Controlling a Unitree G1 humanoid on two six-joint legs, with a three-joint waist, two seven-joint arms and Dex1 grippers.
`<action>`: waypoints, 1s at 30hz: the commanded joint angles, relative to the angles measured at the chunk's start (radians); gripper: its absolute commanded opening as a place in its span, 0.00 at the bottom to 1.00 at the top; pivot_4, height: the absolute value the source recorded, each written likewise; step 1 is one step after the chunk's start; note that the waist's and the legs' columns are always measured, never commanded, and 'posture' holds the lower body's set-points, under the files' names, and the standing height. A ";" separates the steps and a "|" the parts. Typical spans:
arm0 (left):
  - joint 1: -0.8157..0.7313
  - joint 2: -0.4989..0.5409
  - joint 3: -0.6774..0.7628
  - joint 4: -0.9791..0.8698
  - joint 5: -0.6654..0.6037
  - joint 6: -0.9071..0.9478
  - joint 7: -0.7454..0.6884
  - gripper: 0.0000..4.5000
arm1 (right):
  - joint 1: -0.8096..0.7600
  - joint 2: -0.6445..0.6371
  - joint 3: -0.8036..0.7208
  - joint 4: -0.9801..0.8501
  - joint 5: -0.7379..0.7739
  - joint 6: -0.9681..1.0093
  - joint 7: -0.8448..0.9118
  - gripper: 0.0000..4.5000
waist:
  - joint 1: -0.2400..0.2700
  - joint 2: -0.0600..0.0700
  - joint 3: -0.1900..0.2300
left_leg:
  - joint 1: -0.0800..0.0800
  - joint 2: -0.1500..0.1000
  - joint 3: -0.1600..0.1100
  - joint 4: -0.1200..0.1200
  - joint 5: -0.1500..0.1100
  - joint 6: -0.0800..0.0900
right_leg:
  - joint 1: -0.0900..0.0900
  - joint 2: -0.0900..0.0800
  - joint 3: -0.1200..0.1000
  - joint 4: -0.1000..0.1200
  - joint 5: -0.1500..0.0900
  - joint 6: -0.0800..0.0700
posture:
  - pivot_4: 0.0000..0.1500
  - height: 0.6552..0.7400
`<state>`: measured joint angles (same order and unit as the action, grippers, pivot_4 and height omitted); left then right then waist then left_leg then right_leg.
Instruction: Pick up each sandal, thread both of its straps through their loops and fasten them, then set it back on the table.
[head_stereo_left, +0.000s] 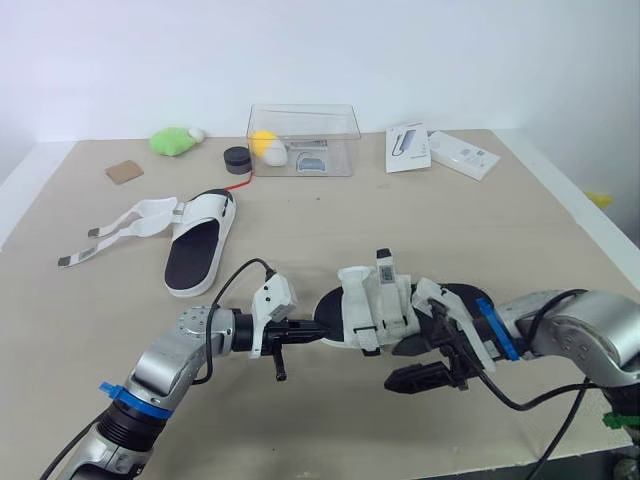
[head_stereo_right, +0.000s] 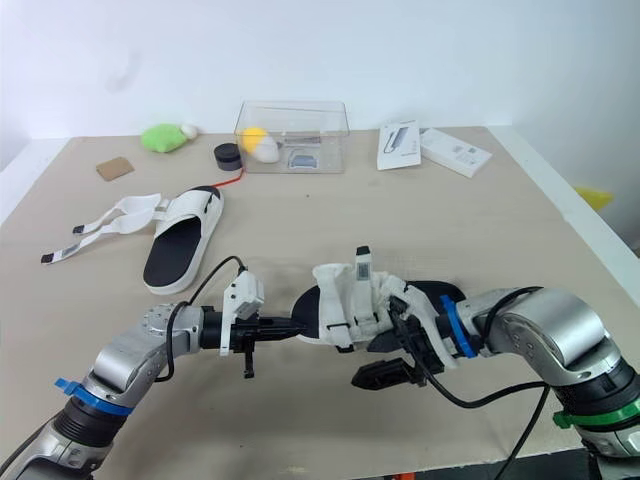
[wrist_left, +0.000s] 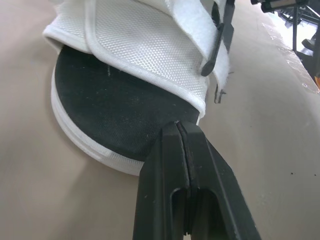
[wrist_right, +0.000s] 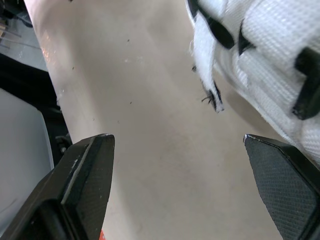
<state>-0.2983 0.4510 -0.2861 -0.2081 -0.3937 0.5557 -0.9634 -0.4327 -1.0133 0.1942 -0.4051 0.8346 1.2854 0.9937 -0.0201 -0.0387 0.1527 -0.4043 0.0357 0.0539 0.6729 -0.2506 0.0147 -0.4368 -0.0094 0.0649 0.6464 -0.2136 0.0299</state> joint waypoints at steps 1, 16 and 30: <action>0.002 0.001 -0.023 0.007 0.011 0.012 -0.001 0.00 | -0.016 0.013 -0.003 -0.009 -0.009 -0.001 -0.009 0.99 | 0.000 0.000 0.000 | 0.000 0.000 0.000 0.000 0.000 0.000 | 0.000 0.000 0.000 0.000 0.000 0.000 | 1.00 1.00; -0.001 -0.001 -0.024 0.005 0.013 0.012 0.001 0.00 | -0.037 0.157 -0.006 -0.003 -0.018 0.062 -0.120 0.99 | -0.001 0.000 0.000 | 0.001 0.000 0.000 0.000 0.000 0.000 | 0.000 0.000 0.000 0.000 0.001 0.000 | 1.00 1.00; 0.001 -0.007 -0.024 0.007 0.013 0.009 0.007 0.00 | -0.040 0.167 -0.018 -0.015 0.007 0.110 -0.124 0.01 | -0.001 0.000 0.000 | 0.001 0.000 0.000 0.000 0.001 0.001 | 0.000 0.001 0.000 0.000 0.001 -0.001 | 1.00 1.00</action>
<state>-0.3002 0.4461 -0.2904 -0.2063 -0.3921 0.5539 -0.9614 -0.4577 -0.8452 0.1985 -0.4060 0.8219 1.3927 0.8661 -0.0212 -0.0387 0.1526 -0.4037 0.0361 0.0535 0.6729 -0.2499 0.0155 -0.4364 -0.0085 0.0650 0.6465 -0.2128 0.0291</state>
